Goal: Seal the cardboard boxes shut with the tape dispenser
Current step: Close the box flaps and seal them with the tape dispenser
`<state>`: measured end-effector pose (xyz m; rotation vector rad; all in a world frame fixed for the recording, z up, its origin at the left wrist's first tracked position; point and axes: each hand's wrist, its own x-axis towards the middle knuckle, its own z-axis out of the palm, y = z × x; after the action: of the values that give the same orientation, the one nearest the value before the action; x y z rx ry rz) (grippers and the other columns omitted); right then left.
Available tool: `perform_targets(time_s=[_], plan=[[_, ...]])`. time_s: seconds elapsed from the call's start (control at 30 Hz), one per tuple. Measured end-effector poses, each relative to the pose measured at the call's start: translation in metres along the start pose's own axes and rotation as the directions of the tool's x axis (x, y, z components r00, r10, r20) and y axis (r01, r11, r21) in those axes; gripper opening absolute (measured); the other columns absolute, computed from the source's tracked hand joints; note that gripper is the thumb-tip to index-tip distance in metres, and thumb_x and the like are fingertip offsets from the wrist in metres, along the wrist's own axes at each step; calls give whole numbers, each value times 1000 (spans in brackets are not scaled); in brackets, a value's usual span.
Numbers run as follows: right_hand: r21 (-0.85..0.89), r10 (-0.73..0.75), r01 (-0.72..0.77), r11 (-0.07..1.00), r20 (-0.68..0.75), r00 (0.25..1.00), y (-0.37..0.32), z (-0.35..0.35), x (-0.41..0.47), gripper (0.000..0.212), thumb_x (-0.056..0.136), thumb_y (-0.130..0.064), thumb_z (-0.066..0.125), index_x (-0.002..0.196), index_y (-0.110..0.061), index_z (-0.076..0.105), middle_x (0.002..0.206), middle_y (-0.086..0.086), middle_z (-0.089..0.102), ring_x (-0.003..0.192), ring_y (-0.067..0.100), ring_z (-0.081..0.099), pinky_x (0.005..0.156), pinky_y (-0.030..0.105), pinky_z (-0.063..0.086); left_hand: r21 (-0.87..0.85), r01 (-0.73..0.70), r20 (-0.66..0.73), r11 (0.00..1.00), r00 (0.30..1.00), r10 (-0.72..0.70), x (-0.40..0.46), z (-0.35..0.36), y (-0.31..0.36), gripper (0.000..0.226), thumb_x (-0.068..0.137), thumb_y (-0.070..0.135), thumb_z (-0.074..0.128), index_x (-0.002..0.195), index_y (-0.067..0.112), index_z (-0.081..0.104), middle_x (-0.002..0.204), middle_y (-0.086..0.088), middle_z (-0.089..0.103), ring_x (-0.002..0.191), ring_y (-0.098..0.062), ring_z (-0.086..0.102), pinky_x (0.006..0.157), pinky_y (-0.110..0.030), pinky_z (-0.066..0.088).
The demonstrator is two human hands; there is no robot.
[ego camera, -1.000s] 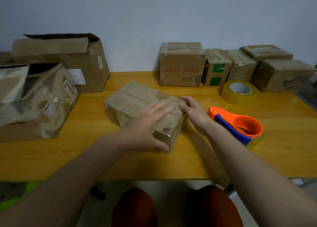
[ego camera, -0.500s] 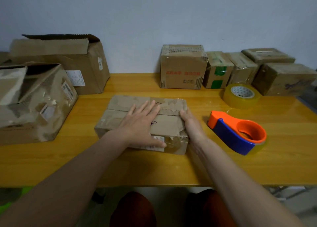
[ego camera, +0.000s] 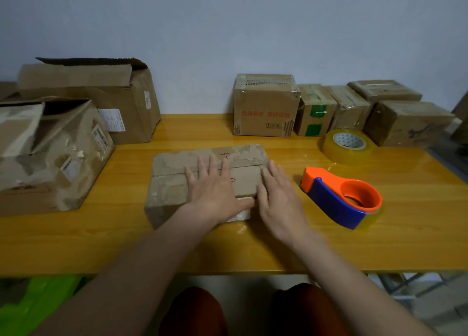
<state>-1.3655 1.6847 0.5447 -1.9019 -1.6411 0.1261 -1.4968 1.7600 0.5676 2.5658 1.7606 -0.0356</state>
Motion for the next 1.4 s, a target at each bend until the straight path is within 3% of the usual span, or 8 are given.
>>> perform_targets(time_s=[0.2, 0.37, 0.5, 0.63, 0.77, 0.93, 1.17, 1.4], plan=[[-354, -153, 165, 921, 62, 986, -6, -26, 33, 59, 99, -41, 17, 127, -11, 59, 139, 10, 52, 137, 23, 37, 116, 34, 18, -6, -322, 104, 947, 941, 321, 8, -4, -17, 129, 57, 94, 41, 150, 28, -18, 156, 9, -27, 144, -19, -25, 116, -52, -12], [-196, 19, 79, 977, 455, 890, 2, -6, 100, 64, 102, -46, 22, 153, -10, 7, 161, 4, 4, 148, 20, 4, 118, 32, 8, -9, -423, 110, 906, 900, 421, 15, -5, -25, 114, 70, 89, 31, 150, 25, -18, 157, 8, -25, 144, -14, -23, 117, -45, -12], [-182, 24, 55, 982, 404, 915, 4, 4, 132, 45, 102, -43, 28, 126, -11, 47, 128, 12, 49, 115, 27, 47, 92, 36, 36, -24, -469, 51, 883, 881, 470, 14, -2, -30, 98, 82, 80, 29, 151, 26, -14, 158, 9, -19, 144, -10, -21, 114, -37, -14], [291, 81, -184, 939, 333, 939, 12, 8, 144, 33, 101, -34, 42, 81, -15, 59, 83, 1, 59, 77, 16, 51, 70, 28, 38, -23, -452, -37, 892, 892, 451, 14, 5, -31, 95, 82, 80, 27, 152, 27, -9, 159, 11, -15, 145, -9, -17, 117, -36, -12], [501, 224, -399, 768, 374, 900, 14, 8, 140, 32, 97, -38, 48, 111, -16, 67, 93, -9, 63, 80, 2, 56, 60, 8, 42, -18, -419, -42, 908, 908, 418, 14, 5, -30, 99, 79, 83, 26, 152, 27, -11, 159, 10, -17, 145, -9, -17, 117, -38, -11], [554, 225, -522, 649, 516, 827, 16, -3, 106, 43, 101, -36, 40, 141, -19, 37, 122, 6, 58, 102, 19, 60, 73, 27, 53, -7, -356, -31, 935, 934, 355, 14, 4, -27, 108, 75, 86, 27, 152, 20, -11, 160, 6, -16, 146, -11, -16, 119, -40, -8], [525, 305, -230, 820, -60, 950, 15, 15, 36, 41, 104, -25, 32, 140, -12, 44, 135, 6, 54, 125, 17, 49, 106, 39, 41, -23, -301, -28, 953, 954, 300, 15, 5, -16, 111, 72, 87, 31, 153, 22, -9, 160, 6, -15, 146, -13, -15, 116, -40, -9], [465, 149, -98, 880, -74, 986, 24, 4, 29, 39, 103, -30, 35, 139, -22, 47, 134, -7, 53, 121, 4, 46, 102, 25, 39, 21, -347, -28, 938, 937, 347, 4, 0, -40, 118, 71, 64, 70, 149, 38, -14, 158, 15, -17, 147, -12, -10, 110, -35, -11]])
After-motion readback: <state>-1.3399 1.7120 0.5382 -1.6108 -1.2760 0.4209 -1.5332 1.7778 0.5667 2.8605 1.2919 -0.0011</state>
